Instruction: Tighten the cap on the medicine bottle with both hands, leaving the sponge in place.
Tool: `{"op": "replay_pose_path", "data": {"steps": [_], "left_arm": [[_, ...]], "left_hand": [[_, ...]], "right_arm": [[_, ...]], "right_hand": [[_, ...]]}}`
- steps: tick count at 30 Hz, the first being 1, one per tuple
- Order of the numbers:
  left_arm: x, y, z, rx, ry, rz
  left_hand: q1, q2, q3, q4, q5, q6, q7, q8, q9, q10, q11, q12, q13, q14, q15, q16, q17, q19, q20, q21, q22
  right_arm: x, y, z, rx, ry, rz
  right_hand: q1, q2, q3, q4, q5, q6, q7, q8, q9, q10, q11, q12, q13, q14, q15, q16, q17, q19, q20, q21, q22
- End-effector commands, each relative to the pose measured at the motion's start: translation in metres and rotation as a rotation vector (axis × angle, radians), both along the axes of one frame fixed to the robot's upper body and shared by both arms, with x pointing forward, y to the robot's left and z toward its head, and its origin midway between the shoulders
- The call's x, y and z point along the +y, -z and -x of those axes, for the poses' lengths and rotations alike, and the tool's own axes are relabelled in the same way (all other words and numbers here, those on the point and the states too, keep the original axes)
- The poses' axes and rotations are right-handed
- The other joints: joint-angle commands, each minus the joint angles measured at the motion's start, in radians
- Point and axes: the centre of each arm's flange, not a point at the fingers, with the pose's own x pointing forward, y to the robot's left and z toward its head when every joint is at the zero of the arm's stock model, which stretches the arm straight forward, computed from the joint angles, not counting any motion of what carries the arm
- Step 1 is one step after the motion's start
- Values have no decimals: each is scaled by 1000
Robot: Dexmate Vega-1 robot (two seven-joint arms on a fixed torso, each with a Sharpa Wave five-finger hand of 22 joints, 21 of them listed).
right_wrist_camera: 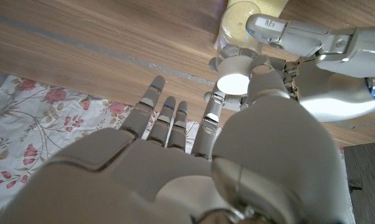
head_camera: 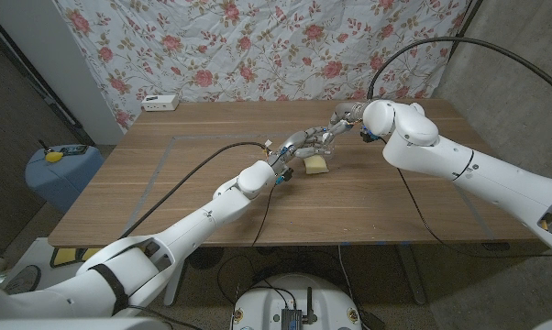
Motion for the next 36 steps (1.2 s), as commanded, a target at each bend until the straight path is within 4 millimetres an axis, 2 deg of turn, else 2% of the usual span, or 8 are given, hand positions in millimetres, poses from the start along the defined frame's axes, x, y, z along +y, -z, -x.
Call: {"op": "replay_pose_path", "data": {"steps": [1,4,14,29,36], "left_arm": [[-1,1,1,1,0,-2],[-1,0,1,0,2,-3],[-1,0,1,-1,2,-5],[1,1,1,-1,-2,2],[1,2,2,-1,-1,5]], "left_hand": [[-4,10,8,4,9,2,-8,-1,4,11,-2,9,6,0,-23,3,3,-2,1,-2,5],[-4,10,8,4,9,2,-7,-1,4,11,-2,9,6,0,-25,3,3,-3,1,-2,5],[-5,8,7,4,9,3,-8,-1,4,11,-3,9,6,2,-25,4,3,-3,1,-2,5],[-6,9,8,4,9,5,-9,0,4,11,-2,9,6,2,-26,4,3,-5,0,-3,5],[-6,8,8,3,9,4,-9,0,4,11,-3,9,6,2,-25,4,3,-5,0,-2,5]], "right_arm": [[-2,2,-2,-30,11,-24],[-2,3,-2,-39,16,-32],[-1,6,-2,-53,39,-29],[8,10,0,-74,84,-7],[12,12,2,-83,105,-14]], "right_hand": [[-21,6,-2,11,-1,26,4,9,0,23,2,11,-1,21,-4,10,3,19,-3,5,3],[-30,4,-6,13,-1,56,-1,18,-1,38,2,13,-2,31,-10,12,3,30,-6,8,3],[-52,-2,-17,18,-1,119,9,34,-5,71,-2,16,-4,63,-27,21,2,55,-8,12,4],[-104,-13,-37,34,-3,172,24,42,-10,114,-3,21,-5,92,-31,27,3,75,-12,13,4],[-111,-16,-41,32,-3,199,29,47,-12,137,-2,24,-6,111,-27,31,1,87,-10,15,5]]}}
